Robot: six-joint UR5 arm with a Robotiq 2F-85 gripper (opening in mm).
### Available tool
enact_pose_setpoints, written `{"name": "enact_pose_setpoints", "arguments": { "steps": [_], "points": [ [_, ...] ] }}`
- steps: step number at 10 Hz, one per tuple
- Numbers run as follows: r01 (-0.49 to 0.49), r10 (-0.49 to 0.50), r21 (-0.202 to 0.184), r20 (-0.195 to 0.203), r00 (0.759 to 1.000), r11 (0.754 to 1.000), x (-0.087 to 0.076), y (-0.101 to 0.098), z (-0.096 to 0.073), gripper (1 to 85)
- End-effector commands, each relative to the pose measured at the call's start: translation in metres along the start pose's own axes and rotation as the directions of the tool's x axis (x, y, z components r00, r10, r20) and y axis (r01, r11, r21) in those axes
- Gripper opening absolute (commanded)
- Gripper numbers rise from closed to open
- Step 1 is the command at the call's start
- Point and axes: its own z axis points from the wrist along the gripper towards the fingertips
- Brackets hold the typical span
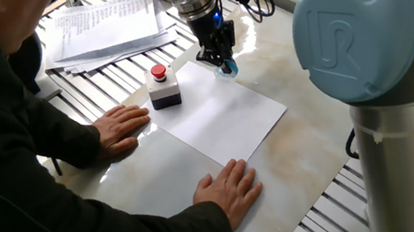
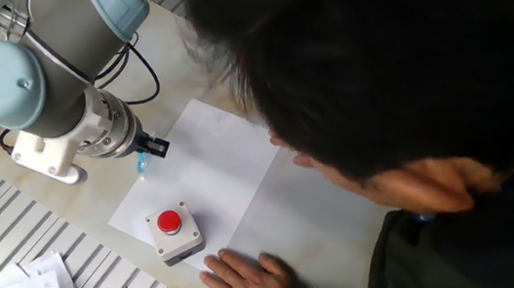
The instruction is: Use the correction tape on paper
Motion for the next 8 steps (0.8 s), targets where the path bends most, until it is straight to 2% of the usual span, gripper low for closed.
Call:
{"name": "enact_pose_setpoints", "arguments": {
  "steps": [1, 8],
  "points": [
    [0.003, -0.003, 0.002, -0.003, 1.0, 1.0, -0.0037, -0.0005, 0.0018, 1.7],
    [0.014, -0.014, 0.007, -0.001, 1.0, 1.0, -0.0068, -0.0014, 0.0031, 1.7]
  ]
}}
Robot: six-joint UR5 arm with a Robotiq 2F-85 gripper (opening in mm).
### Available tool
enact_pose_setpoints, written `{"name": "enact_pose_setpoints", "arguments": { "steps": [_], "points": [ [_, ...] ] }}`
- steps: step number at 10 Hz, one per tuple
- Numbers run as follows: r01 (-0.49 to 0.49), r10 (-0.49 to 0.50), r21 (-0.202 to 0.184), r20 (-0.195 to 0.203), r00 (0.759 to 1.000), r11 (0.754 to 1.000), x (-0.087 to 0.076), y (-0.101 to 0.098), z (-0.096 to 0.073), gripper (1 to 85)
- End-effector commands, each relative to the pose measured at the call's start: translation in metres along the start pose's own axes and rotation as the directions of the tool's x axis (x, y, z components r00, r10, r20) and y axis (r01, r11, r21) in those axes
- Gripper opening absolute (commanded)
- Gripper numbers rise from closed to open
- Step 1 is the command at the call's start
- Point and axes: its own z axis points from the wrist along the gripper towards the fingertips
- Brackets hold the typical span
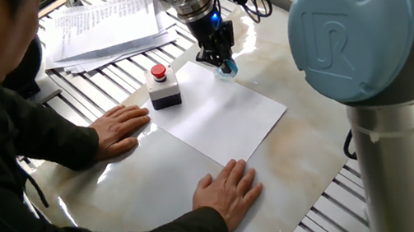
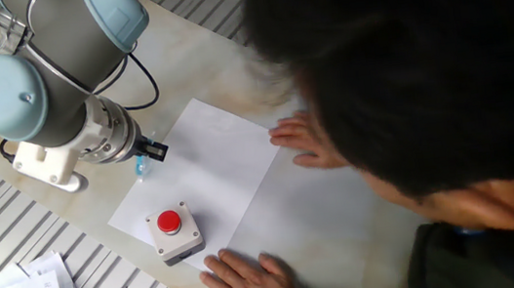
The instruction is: Use the correction tape on paper
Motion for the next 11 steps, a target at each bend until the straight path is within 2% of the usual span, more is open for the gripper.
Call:
{"name": "enact_pose_setpoints", "arguments": {
  "steps": [1, 11],
  "points": [
    [0.003, -0.003, -0.011, 0.0, 1.0, 1.0, -0.001, 0.002, 0.0005, 1.7],
    [0.027, -0.027, -0.012, -0.007, 1.0, 1.0, 0.0044, -0.0015, 0.0042, 1.7]
  ]
}}
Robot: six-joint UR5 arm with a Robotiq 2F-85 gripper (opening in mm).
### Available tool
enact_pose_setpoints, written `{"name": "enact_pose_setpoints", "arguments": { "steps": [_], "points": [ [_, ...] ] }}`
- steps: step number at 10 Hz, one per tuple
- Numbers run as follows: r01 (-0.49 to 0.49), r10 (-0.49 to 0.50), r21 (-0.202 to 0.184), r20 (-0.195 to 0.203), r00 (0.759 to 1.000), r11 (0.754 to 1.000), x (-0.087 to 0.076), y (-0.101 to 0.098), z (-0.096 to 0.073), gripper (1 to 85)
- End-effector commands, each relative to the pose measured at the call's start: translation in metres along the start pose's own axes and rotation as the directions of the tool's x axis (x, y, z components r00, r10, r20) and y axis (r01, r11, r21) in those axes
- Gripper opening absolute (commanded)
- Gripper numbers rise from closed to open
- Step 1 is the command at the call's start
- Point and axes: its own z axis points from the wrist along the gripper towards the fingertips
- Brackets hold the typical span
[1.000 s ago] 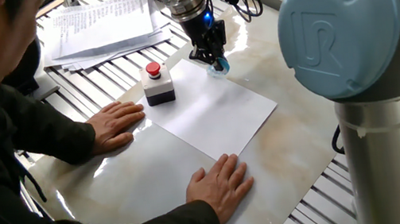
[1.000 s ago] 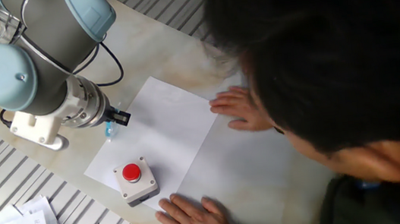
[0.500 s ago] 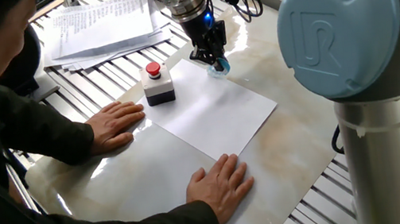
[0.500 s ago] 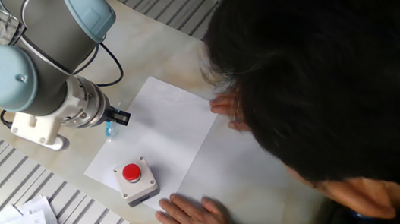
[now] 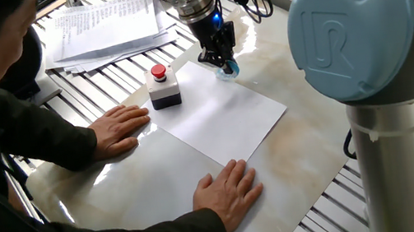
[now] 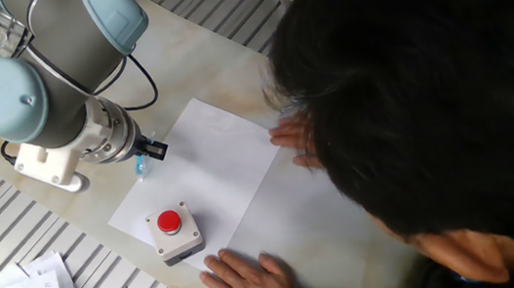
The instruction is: Use the correction tape on paper
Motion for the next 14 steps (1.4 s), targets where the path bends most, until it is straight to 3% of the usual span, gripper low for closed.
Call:
{"name": "enact_pose_setpoints", "arguments": {
  "steps": [1, 14],
  "points": [
    [0.004, -0.004, -0.014, 0.001, 1.0, 1.0, 0.002, 0.0016, 0.0002, 1.7],
    [0.014, -0.014, -0.029, 0.0, 1.0, 0.999, 0.0089, 0.003, 0.0036, 1.7]
  ]
}}
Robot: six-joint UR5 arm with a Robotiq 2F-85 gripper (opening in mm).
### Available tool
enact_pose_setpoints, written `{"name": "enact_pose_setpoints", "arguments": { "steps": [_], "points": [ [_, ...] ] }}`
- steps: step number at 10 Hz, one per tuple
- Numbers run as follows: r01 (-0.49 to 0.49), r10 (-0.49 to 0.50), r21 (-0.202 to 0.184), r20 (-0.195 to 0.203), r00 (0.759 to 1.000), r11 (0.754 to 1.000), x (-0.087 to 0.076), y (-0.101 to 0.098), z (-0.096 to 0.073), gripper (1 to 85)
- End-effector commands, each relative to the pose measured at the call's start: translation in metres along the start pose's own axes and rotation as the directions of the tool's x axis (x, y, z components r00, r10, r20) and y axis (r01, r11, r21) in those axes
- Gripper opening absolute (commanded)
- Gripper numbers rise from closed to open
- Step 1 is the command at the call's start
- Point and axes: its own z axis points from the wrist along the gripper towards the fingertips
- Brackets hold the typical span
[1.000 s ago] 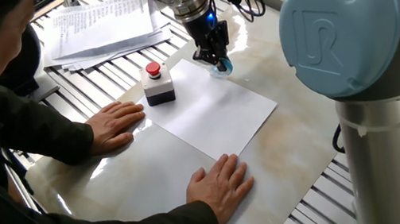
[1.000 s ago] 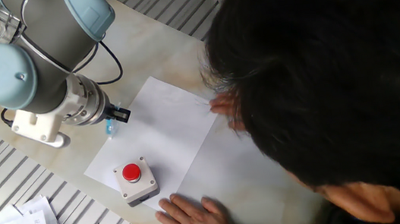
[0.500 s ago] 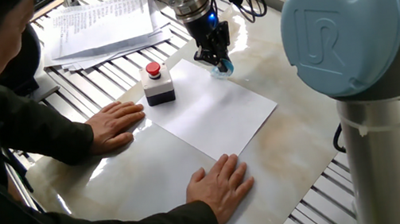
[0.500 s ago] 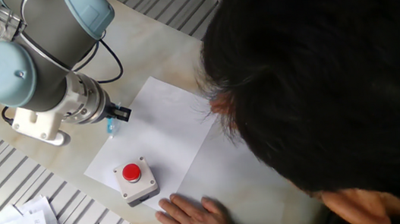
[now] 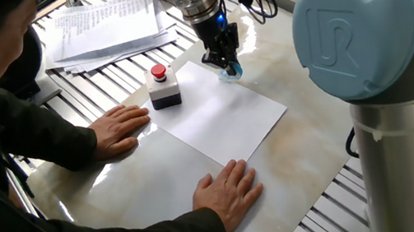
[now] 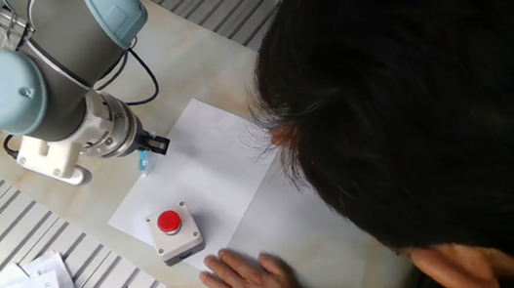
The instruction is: Use the correction tape on paper
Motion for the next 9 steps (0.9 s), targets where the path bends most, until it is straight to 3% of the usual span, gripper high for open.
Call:
{"name": "enact_pose_setpoints", "arguments": {
  "steps": [1, 9],
  "points": [
    [0.009, -0.009, -0.008, 0.002, 1.0, 1.0, 0.0016, 0.001, 0.0001, 1.7],
    [0.014, -0.014, -0.016, 0.001, 1.0, 1.0, 0.0064, 0.0025, 0.0025, 1.7]
  ]
}}
